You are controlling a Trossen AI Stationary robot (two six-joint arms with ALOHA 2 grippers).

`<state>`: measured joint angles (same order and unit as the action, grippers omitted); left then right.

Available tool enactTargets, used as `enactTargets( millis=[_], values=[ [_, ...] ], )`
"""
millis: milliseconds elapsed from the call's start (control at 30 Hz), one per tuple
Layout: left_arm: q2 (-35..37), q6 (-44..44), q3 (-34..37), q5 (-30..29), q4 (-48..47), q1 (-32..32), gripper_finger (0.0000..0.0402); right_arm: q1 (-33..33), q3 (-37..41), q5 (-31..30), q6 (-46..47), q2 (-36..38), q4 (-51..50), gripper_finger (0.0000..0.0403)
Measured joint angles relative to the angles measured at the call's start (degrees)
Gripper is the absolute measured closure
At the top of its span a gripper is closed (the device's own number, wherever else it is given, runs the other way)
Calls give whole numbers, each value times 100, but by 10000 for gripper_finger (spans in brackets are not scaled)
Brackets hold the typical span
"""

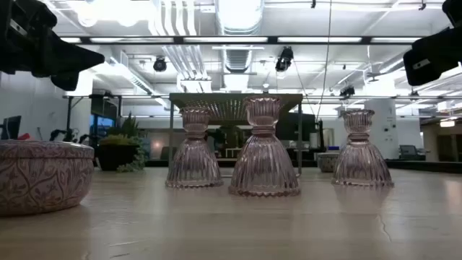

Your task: Pick & Place candle stick holders

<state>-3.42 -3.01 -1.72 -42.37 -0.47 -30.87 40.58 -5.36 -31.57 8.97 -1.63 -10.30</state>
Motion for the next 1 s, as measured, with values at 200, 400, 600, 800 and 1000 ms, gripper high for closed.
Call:
enactTargets(
  millis=[200,400,600,800,1000],
  values=[
    [-2,0,0,0,0,0,388,0,0,0,0,0,0,394],
    [-2,0,0,0,-1,1,388,0,0,1,0,-2,2,394],
    [0,0,0,0,-1,2,388,0,0,0,2,0,0,394],
    [-1,0,0,0,-1,1,388,-2,0,-6,-69,-1,2,394],
    [-2,0,0,0,0,0,387,-2,2,-9,-1609,-2,-24,394]
  ],
)
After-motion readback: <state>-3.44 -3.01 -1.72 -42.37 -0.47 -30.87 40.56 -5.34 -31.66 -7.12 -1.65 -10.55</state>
